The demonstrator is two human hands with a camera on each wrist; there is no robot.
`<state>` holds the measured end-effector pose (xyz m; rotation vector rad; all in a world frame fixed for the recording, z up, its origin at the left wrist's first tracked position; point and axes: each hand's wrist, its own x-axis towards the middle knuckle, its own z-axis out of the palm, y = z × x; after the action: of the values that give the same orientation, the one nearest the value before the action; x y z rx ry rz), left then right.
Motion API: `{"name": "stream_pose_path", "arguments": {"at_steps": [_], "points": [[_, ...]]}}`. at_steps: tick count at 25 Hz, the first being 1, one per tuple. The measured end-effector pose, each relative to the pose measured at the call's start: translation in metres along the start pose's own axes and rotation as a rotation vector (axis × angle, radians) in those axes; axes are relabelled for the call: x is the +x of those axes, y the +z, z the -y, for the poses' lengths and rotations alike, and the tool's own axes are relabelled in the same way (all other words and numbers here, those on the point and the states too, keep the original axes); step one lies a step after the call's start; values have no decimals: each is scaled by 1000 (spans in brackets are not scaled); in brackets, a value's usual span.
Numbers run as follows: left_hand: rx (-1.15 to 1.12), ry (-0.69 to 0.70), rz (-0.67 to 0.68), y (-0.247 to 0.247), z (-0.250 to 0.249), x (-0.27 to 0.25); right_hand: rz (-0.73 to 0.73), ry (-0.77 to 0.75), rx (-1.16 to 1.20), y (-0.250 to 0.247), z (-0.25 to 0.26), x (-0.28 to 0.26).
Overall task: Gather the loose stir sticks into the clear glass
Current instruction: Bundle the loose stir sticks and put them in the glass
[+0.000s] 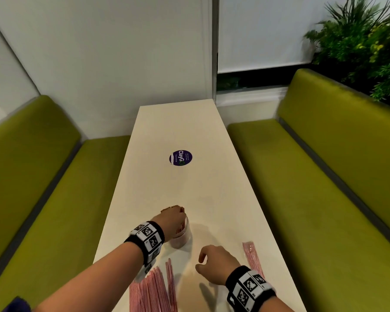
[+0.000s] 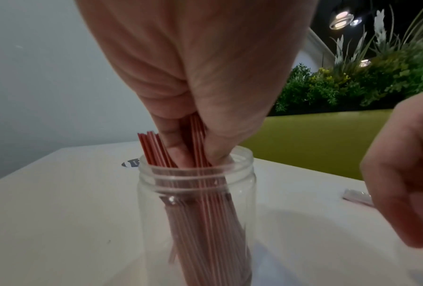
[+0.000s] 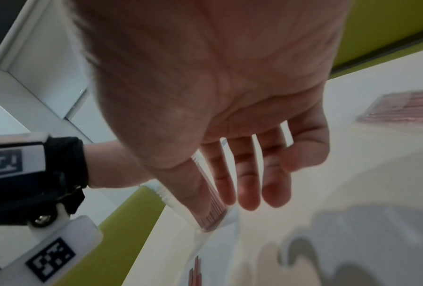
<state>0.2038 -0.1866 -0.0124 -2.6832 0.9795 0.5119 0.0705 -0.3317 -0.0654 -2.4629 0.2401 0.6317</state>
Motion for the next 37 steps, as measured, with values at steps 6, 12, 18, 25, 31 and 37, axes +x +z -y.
{"name": "stream_pose_path", "arguments": {"at_steps": [6,12,18,25,31,37], "points": [[106,11,-381,13,13,-12,25,2,73,-3,-6,-7],[-205,-90,-368,47,10,-23,44,-14,71,9,5,-13],[-354,-109,-410,47,15,-42,82,-8,132,24,17,-14],[-589,-341,-607,85,23,-101,120,-15,111,62,22,-1],[-468,-286,-276,167,-6,-146,-42,-92,-6,93,47,5],[-402,-216,-234,191,-18,-161,-79,-96,-25,115,76,7]]}}
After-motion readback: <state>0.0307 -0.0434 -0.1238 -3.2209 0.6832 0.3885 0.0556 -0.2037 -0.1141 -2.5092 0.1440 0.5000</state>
